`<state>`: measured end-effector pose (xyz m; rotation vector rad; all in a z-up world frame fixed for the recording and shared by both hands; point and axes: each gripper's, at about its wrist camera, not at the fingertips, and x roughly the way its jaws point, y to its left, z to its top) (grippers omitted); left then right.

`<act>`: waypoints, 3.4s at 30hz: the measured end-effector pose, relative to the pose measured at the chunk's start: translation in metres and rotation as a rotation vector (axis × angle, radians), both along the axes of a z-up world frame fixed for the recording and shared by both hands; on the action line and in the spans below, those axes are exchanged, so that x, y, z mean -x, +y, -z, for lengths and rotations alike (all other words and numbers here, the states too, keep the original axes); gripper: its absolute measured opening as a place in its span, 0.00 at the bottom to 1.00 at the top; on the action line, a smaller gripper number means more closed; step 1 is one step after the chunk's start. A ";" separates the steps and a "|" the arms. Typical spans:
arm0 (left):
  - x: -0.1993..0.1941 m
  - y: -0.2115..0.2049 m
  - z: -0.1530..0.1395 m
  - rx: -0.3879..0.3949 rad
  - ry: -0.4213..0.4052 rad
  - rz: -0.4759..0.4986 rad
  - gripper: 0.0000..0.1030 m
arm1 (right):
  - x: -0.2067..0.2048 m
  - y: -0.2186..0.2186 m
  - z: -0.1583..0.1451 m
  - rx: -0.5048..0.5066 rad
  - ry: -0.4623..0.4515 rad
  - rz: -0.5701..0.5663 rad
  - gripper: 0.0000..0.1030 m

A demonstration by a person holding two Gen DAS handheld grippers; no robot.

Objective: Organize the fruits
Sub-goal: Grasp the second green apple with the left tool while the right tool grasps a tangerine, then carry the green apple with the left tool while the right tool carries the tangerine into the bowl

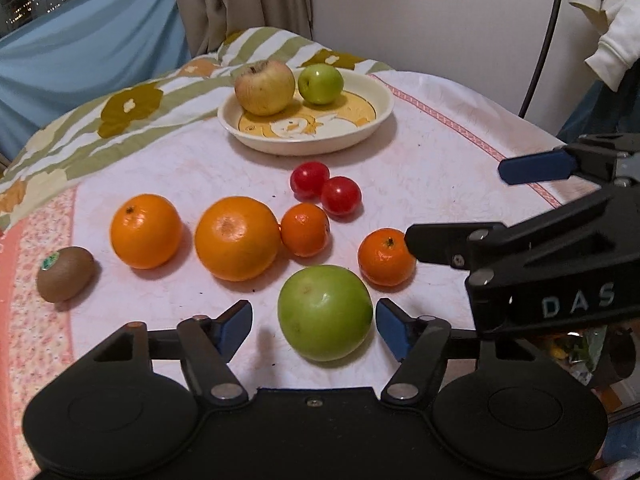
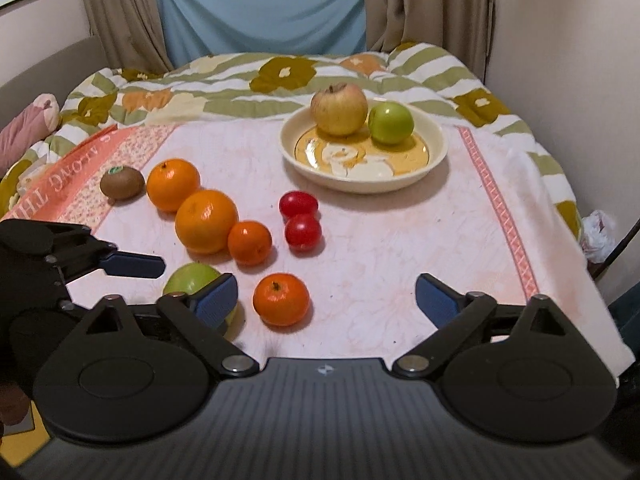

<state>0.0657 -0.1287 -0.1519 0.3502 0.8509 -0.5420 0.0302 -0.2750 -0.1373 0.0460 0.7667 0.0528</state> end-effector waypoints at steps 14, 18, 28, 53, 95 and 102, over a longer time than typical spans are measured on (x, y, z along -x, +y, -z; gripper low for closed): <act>-0.001 0.001 0.008 0.019 0.043 0.013 0.56 | -0.013 0.013 0.017 -0.016 0.065 -0.045 0.81; 0.000 0.005 0.008 0.010 0.033 0.004 0.56 | -0.016 0.016 0.021 -0.015 0.068 -0.056 0.79; 0.003 0.022 0.005 0.004 0.019 -0.046 0.56 | -0.027 0.026 0.033 0.002 0.081 -0.076 0.67; 0.016 0.028 -0.029 0.043 -0.037 -0.098 0.56 | -0.015 0.027 0.007 0.010 0.026 -0.101 0.53; -0.119 -0.130 -0.051 0.041 -0.016 -0.231 0.56 | -0.178 -0.144 -0.041 0.018 0.007 -0.252 0.52; -0.142 -0.141 -0.027 -0.009 0.018 -0.245 0.56 | -0.202 -0.145 -0.020 -0.010 0.047 -0.301 0.52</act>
